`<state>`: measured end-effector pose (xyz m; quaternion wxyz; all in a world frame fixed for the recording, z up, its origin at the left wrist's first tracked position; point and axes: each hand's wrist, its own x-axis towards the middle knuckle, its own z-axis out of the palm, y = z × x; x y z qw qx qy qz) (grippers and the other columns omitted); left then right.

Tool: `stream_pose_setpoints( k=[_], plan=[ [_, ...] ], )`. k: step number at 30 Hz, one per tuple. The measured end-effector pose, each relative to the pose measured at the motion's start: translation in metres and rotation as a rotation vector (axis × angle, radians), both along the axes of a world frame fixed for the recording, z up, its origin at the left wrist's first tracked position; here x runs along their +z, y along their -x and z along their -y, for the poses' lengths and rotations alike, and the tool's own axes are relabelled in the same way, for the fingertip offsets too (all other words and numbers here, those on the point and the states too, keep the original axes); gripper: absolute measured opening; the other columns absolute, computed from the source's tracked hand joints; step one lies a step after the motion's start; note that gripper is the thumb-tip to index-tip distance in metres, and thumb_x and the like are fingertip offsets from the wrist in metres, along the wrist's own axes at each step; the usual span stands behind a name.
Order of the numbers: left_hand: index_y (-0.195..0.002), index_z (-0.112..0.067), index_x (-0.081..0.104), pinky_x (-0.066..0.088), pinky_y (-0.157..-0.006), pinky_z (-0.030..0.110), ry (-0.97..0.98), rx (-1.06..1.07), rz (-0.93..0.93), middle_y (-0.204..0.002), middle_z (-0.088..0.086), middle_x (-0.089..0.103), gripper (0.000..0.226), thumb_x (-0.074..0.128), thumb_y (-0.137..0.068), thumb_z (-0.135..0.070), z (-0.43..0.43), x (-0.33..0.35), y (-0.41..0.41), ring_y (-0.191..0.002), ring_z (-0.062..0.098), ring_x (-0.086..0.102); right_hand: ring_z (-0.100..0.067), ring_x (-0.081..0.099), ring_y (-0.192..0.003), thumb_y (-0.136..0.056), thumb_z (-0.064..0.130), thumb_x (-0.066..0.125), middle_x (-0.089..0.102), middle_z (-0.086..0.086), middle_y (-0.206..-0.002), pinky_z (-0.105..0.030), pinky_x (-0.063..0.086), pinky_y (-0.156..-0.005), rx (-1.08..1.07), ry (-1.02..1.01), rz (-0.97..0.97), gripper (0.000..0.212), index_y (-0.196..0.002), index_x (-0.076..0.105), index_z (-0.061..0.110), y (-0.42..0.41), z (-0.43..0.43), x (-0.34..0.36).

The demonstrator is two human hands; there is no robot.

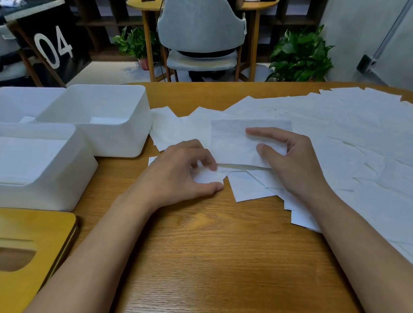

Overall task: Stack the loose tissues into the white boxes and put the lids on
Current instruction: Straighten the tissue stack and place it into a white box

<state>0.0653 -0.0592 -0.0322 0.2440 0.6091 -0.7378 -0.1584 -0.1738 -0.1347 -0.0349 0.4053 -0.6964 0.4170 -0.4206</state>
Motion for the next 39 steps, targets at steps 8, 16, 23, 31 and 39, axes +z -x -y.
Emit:
stream_pose_setpoints(
  k=[8,16,23,31,39],
  plan=[
    [-0.088,-0.031,0.078,0.056,-0.081,0.041,0.044,0.005,0.016,-0.093,-0.017,0.069,0.007,0.076,-0.083,-0.035,0.000,0.004,-0.001,-0.091,0.003,0.065,0.002,0.055,-0.131,-0.101,0.004,0.059,0.070,0.022,-0.129,-0.025,0.039,-0.117,-0.008,-0.015,-0.024,0.038,-0.120,0.078,0.032,-0.001,0.002,-0.001],
    [-0.091,-0.025,0.073,0.049,-0.074,0.027,0.265,0.014,-0.069,-0.088,-0.016,0.072,0.009,0.069,-0.091,-0.017,-0.004,0.010,0.006,-0.088,0.006,0.067,0.003,0.056,-0.129,-0.100,0.009,0.065,0.069,0.021,-0.132,-0.030,0.044,-0.115,0.020,0.026,-0.004,0.037,-0.126,0.075,0.032,-0.002,0.000,-0.002],
    [-0.112,-0.017,0.080,0.052,-0.083,0.020,0.420,-0.042,-0.197,-0.103,-0.010,0.077,0.017,0.076,-0.097,-0.012,-0.006,0.014,0.019,-0.101,0.006,0.071,-0.003,0.066,-0.113,-0.087,0.023,0.084,0.074,0.019,-0.118,-0.031,0.054,-0.099,0.183,0.108,-0.157,0.036,-0.120,0.075,0.036,-0.007,-0.013,0.000],
    [-0.124,-0.025,0.072,0.054,-0.087,0.021,0.356,0.154,-0.472,-0.097,-0.005,0.073,0.038,0.085,-0.088,-0.022,-0.007,0.022,0.014,-0.098,0.010,0.069,-0.011,0.073,-0.099,-0.092,0.027,0.080,0.079,0.008,-0.100,-0.042,0.058,-0.096,0.062,0.033,0.044,0.008,-0.098,0.080,0.021,-0.006,-0.011,0.008],
    [-0.125,-0.027,0.071,0.056,-0.071,0.022,0.216,0.218,-0.707,-0.092,-0.015,0.073,0.044,0.088,-0.085,-0.019,-0.005,0.022,0.017,-0.086,0.005,0.070,-0.007,0.066,-0.112,-0.093,0.018,0.078,0.070,0.015,-0.122,-0.027,0.057,-0.090,0.222,-0.033,0.087,0.037,-0.127,0.069,0.030,-0.010,-0.017,0.011]
  ],
)
